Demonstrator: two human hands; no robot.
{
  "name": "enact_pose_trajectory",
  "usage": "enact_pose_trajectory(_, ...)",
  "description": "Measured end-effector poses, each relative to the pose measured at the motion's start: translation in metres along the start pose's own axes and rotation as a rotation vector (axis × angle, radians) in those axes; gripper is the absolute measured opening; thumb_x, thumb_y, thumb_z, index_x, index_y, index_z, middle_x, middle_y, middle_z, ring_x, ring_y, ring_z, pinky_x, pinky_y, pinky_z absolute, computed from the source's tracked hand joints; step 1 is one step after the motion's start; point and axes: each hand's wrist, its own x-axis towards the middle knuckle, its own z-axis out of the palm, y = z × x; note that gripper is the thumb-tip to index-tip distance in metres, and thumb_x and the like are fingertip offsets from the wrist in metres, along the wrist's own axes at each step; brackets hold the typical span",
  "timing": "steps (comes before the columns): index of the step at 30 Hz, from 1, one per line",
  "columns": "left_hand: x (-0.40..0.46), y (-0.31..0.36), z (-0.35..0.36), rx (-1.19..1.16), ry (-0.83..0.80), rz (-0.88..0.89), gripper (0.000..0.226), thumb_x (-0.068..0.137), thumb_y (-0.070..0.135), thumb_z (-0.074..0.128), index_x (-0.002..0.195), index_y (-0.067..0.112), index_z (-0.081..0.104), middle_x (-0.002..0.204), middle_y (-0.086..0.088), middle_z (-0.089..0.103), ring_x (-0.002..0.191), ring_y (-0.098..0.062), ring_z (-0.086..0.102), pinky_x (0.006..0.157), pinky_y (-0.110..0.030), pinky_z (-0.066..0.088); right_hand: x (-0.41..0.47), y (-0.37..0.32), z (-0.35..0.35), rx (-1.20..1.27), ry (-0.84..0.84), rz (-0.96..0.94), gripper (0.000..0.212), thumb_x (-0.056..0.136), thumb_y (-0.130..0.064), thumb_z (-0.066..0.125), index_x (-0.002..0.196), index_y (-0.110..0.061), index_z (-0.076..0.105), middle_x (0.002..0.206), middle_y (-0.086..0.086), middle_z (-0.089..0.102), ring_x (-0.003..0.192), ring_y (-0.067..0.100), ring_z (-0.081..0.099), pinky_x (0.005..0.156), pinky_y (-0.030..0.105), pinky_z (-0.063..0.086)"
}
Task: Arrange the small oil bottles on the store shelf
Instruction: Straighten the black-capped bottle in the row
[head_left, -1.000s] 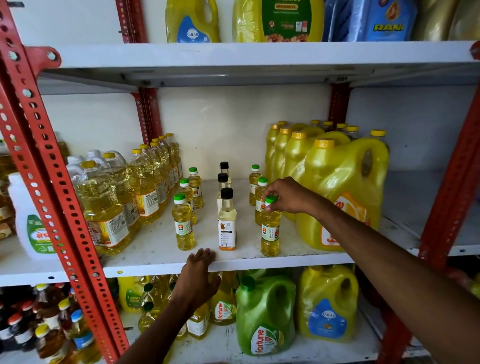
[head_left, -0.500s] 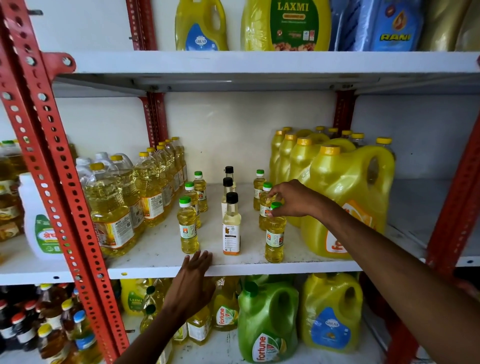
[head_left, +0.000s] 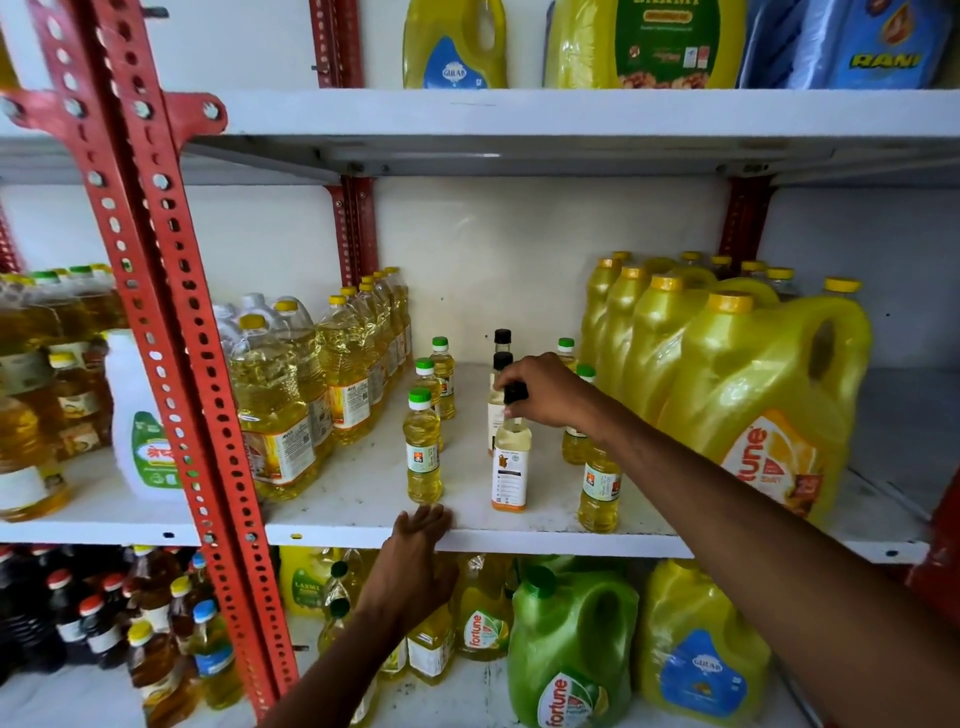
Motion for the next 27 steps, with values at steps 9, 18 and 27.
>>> enact_pose_trajectory(9, 0.003, -0.012, 0.01, -0.017, 0.017, 0.018, 0.067, 0.084, 0.035, 0.061, 0.144, 0.021, 0.035, 0.154, -0.002, 0.034, 0.145, -0.021, 0.022, 0.116, -0.033, 0.011, 0.007, -0.003, 0.0, 0.071, 0.118, 0.011, 0.046, 0.052, -0.04, 0.091, 0.085, -0.01, 0.079, 0.088, 0.008, 0.078, 0.084, 0.02, 0.069, 0.076, 0.036, 0.059)
enact_pose_trajectory(18, 0.003, -0.015, 0.013, -0.019, 0.018, 0.029, 0.067, 0.084, 0.036, 0.062, 0.144, 0.021, 0.036, 0.154, -0.001, 0.036, 0.145, -0.019, 0.024, 0.118, -0.035, 0.013, 0.008, -0.01, -0.001, 0.092, 0.079, 0.034, 0.059, 0.05, -0.037, 0.093, 0.1, -0.012, 0.075, 0.102, 0.012, 0.072, 0.084, 0.022, 0.065, 0.071, 0.025, 0.048)
enact_pose_trajectory(27, 0.004, -0.016, 0.013, -0.026, 0.017, 0.032, 0.067, 0.084, 0.037, 0.062, 0.143, 0.021, 0.036, 0.153, -0.002, 0.036, 0.145, -0.019, 0.024, 0.119, -0.037, 0.013, -0.005, -0.019, -0.01, 0.117, 0.003, 0.032, 0.039, 0.062, -0.018, 0.09, 0.096, -0.003, 0.077, 0.062, -0.002, 0.06, 0.054, 0.022, 0.067, 0.031, 0.009, 0.037)
